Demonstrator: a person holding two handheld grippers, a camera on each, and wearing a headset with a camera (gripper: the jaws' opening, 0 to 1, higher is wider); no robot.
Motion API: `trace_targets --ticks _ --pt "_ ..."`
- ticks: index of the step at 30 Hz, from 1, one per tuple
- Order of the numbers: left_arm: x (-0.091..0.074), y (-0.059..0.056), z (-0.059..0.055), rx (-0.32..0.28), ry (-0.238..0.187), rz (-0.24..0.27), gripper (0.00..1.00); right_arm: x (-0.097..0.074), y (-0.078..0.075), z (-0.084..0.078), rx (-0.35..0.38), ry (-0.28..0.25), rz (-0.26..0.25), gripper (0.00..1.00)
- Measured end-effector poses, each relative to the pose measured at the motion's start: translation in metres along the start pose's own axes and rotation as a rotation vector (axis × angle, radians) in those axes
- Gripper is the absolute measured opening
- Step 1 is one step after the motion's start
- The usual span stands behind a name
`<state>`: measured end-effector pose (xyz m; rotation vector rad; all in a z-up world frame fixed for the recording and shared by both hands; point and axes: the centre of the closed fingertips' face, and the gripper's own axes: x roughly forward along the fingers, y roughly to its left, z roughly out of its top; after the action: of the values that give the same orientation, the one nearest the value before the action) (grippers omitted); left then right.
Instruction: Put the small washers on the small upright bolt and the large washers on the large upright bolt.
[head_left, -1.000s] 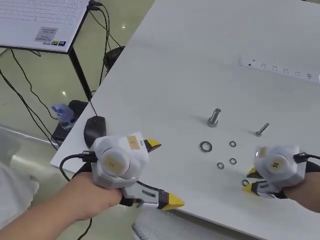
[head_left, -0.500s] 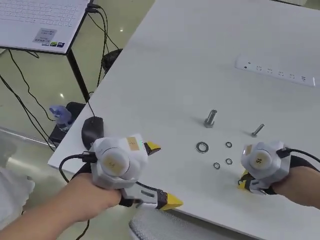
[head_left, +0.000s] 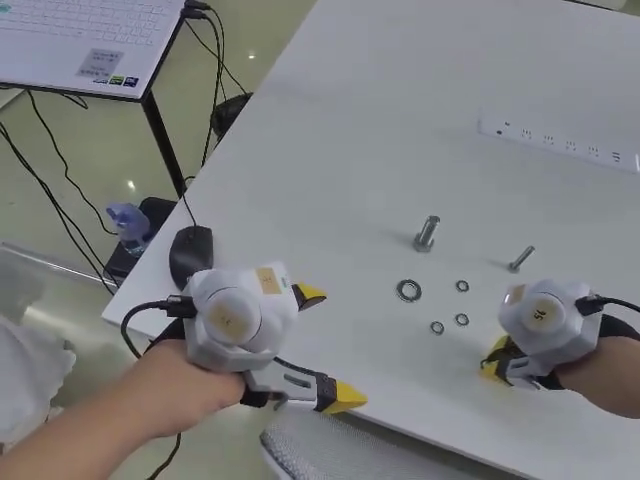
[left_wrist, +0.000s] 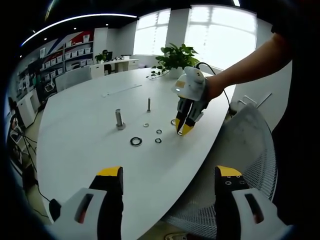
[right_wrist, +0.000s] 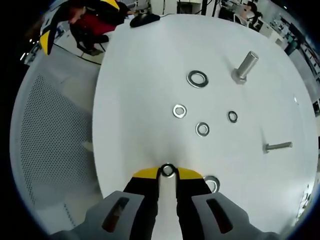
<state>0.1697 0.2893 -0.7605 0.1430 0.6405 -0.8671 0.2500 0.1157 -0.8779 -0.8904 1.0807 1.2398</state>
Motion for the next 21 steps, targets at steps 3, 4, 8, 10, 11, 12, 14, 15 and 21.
trace_targets --ticks 3,4,8,10,11,12,14,15,21 --pt "0.002 -0.001 0.001 0.001 0.004 -0.003 0.73 -0.002 0.001 -0.003 -0.003 0.008 0.003 0.12" --pt "0.003 -0.002 0.001 0.002 0.004 -0.004 0.73 -0.004 0.000 -0.003 -0.001 0.008 0.001 0.12" --pt "0.005 -0.003 0.002 0.010 0.009 -0.009 0.73 -0.013 -0.005 -0.005 0.018 -0.001 -0.005 0.12" --pt "0.005 -0.003 0.004 0.013 0.009 -0.010 0.73 -0.017 -0.007 -0.007 0.021 0.000 -0.009 0.12" --pt "0.006 -0.003 0.005 0.013 0.010 -0.011 0.72 -0.021 -0.009 -0.008 0.019 0.003 -0.014 0.12" --pt "0.006 -0.003 0.006 0.015 0.010 -0.011 0.72 -0.023 -0.012 -0.010 0.018 0.006 -0.018 0.12" --pt "0.007 -0.003 0.008 0.020 0.008 -0.011 0.72 -0.031 -0.017 -0.014 0.023 0.007 -0.024 0.12" --pt "0.008 -0.003 0.009 0.020 0.007 -0.012 0.72 -0.034 -0.020 -0.015 0.025 0.008 -0.027 0.12" --pt "0.011 -0.003 0.012 0.024 0.009 -0.013 0.71 -0.061 -0.044 -0.024 0.038 0.019 -0.052 0.12"
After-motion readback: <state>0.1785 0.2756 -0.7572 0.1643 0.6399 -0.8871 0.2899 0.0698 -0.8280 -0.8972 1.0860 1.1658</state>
